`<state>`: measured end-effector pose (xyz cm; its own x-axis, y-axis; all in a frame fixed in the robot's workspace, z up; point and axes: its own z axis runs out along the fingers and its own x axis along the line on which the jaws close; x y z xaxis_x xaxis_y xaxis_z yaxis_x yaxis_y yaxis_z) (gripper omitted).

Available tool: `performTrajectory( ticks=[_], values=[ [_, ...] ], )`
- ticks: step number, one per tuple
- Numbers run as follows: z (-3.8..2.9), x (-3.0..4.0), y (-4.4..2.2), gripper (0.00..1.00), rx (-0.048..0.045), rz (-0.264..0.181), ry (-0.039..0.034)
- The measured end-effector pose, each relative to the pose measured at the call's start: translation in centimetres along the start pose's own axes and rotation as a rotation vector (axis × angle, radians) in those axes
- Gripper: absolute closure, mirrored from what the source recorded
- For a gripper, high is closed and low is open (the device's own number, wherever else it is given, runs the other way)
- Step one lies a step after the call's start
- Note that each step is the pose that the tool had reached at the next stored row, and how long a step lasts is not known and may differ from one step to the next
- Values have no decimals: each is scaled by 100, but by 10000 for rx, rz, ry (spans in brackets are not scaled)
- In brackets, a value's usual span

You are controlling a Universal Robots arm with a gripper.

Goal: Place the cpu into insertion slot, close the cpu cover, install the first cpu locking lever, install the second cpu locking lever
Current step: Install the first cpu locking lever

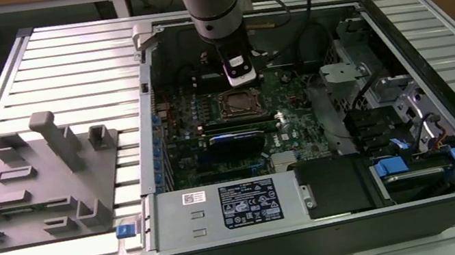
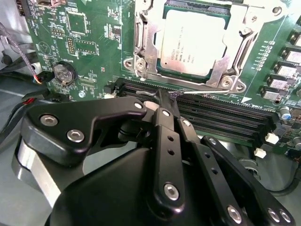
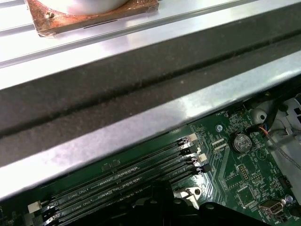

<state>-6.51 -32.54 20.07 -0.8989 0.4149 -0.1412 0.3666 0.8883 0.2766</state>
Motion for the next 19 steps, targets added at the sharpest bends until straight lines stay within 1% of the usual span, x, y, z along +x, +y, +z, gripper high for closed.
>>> performTrajectory(
  ticks=[3,7,12,19],
  values=[
    [2,0,0,90,-2,0,-1],
    [25,4,-6,90,8,-3,-5],
    [57,12,-8,90,105,-28,-45],
    [73,10,-11,90,188,-49,-80]
  ],
)
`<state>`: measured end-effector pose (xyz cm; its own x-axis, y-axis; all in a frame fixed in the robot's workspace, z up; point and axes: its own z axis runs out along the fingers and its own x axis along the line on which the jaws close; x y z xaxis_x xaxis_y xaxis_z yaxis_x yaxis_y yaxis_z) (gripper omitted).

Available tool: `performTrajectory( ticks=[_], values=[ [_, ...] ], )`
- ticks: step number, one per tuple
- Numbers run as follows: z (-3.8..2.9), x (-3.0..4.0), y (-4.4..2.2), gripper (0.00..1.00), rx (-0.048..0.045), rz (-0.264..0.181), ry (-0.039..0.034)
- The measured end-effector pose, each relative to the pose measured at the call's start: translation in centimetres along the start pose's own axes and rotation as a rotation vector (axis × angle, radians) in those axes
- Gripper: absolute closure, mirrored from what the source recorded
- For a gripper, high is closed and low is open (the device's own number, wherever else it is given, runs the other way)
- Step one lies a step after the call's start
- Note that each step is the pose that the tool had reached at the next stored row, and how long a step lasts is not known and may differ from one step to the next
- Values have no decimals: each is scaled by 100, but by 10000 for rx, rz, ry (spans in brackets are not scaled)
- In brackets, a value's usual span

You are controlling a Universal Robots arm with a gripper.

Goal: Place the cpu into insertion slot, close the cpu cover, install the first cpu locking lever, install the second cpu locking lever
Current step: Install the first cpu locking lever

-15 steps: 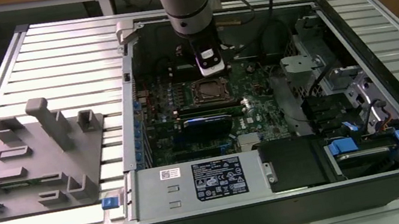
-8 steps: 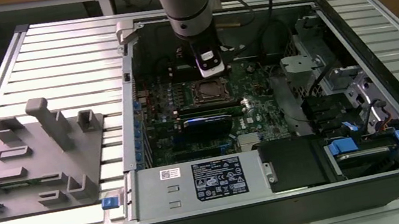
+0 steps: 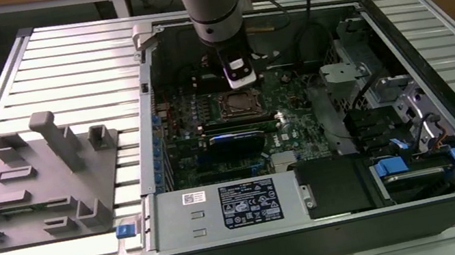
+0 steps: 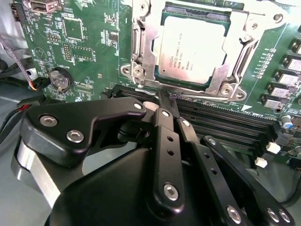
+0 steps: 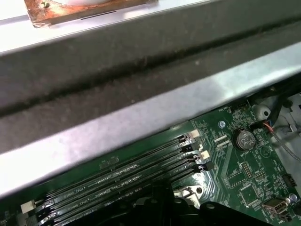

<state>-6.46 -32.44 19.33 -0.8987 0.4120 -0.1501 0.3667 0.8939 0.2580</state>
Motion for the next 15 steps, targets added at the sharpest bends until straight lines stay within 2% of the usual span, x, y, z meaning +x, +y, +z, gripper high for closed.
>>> performTrajectory(
  ticks=[10,15],
  values=[
    [15,-23,-7,90,174,-41,-71],
    [15,-23,-8,90,176,-41,-73]
  ],
)
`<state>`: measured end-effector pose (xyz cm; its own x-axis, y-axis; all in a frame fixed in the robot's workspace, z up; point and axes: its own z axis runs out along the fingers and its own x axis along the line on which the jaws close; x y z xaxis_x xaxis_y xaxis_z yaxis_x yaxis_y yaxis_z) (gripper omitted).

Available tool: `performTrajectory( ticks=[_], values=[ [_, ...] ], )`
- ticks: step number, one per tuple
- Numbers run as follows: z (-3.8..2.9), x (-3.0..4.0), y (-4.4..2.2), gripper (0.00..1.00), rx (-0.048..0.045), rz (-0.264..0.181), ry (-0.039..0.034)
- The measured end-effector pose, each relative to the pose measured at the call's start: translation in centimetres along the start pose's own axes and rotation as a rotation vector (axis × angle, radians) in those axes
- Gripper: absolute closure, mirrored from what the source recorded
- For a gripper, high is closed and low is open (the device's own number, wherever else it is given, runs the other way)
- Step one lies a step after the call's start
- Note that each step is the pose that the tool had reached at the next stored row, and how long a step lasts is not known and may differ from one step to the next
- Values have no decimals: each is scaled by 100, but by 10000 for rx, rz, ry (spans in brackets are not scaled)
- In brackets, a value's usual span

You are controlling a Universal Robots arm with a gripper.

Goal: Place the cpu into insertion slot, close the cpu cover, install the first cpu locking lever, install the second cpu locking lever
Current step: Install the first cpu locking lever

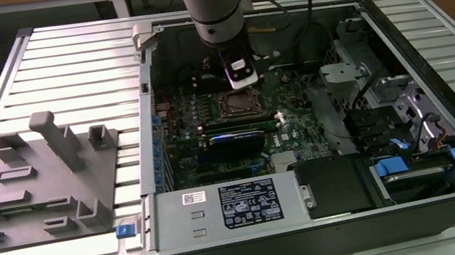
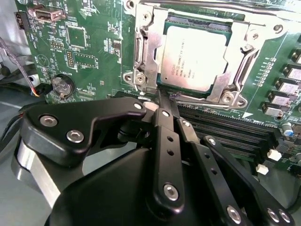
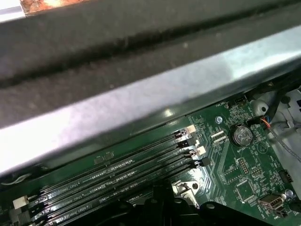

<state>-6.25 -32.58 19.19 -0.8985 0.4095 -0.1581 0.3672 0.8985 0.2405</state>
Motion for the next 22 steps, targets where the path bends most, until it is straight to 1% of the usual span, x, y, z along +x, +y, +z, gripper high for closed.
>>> performTrajectory(
  ticks=[2,8,11,19,22],
  values=[
    [-15,-2,4,90,-2,0,0],
    [-105,-17,27,90,0,1,1],
    [-137,-23,34,90,0,1,1],
    [-145,-23,36,90,-2,0,1],
    [-147,-19,35,90,-21,2,-2]
  ],
)
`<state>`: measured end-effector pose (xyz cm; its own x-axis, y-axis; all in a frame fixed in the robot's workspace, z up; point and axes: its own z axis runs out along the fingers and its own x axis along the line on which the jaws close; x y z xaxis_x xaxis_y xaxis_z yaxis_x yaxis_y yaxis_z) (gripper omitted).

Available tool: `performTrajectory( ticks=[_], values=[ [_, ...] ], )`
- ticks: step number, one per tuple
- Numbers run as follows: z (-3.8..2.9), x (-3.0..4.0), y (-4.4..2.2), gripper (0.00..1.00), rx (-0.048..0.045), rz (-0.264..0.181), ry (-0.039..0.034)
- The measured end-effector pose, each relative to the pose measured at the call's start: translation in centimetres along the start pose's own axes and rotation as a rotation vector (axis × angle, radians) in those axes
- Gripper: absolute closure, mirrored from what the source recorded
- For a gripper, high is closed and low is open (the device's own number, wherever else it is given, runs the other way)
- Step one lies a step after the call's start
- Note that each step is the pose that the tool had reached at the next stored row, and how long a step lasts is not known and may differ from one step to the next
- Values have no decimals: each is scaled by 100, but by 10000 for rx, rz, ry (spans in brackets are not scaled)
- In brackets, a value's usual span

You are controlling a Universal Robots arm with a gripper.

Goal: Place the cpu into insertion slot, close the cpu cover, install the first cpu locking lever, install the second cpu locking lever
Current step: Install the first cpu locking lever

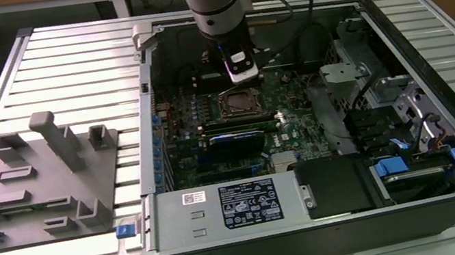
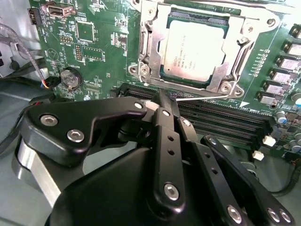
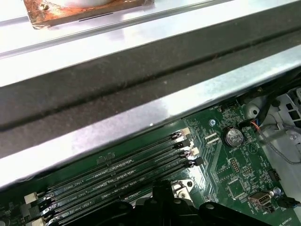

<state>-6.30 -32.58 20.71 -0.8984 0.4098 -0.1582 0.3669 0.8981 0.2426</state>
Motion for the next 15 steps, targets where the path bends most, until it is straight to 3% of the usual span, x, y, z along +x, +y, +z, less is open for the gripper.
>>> performTrajectory(
  ticks=[5,15],
  values=[
    [1,1,0,90,-56,92,7],
    [-3,14,-6,90,-62,838,-125]
  ],
)
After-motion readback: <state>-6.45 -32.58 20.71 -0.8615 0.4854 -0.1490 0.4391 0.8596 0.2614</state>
